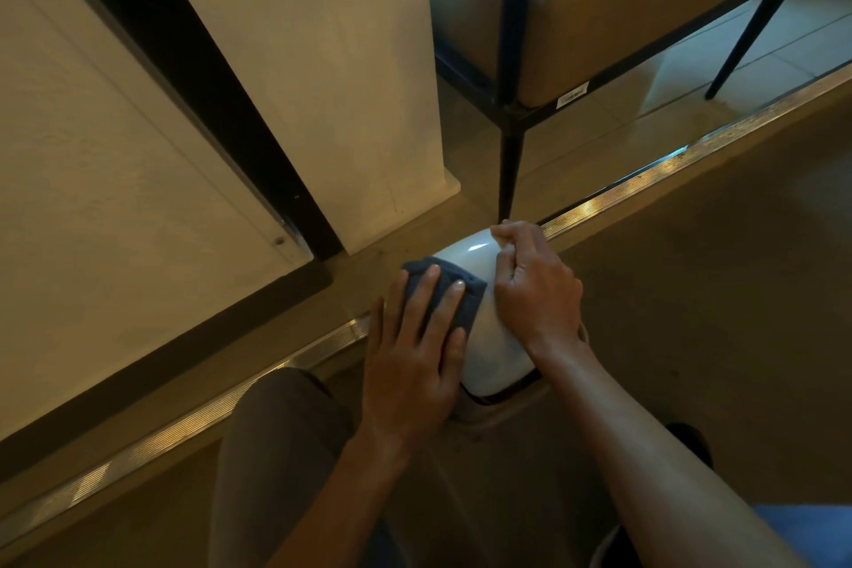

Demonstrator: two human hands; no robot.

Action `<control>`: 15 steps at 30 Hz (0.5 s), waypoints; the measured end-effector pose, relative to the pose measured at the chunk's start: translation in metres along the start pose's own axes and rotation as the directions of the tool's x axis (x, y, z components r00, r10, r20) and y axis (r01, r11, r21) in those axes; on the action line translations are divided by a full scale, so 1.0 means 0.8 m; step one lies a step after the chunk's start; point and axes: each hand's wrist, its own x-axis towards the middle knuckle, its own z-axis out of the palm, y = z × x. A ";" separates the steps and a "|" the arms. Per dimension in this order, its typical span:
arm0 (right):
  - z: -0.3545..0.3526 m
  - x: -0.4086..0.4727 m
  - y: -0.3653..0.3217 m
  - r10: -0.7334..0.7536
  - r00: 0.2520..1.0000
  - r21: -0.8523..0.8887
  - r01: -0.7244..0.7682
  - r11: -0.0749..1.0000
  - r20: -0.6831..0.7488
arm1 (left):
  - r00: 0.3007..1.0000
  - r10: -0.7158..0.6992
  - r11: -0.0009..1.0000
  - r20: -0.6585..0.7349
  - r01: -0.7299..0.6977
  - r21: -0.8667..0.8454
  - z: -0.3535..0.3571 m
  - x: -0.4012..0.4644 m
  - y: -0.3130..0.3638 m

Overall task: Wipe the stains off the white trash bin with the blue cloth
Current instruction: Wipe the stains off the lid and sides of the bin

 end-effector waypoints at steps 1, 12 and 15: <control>0.000 0.000 0.001 0.002 1.000 -0.003 -0.002 1.000 0.003 | 0.999 -0.037 0.999 0.000 0.037 -0.025 -0.002 0.003 -0.003; -0.002 0.002 -0.003 0.042 0.999 0.011 -0.042 0.999 0.031 | 0.973 -0.231 0.972 -0.004 0.231 -0.032 0.002 0.033 0.028; -0.002 0.002 -0.003 0.054 0.998 0.009 -0.055 0.998 0.044 | 0.973 -0.229 0.966 -0.015 0.225 -0.123 0.011 -0.026 0.030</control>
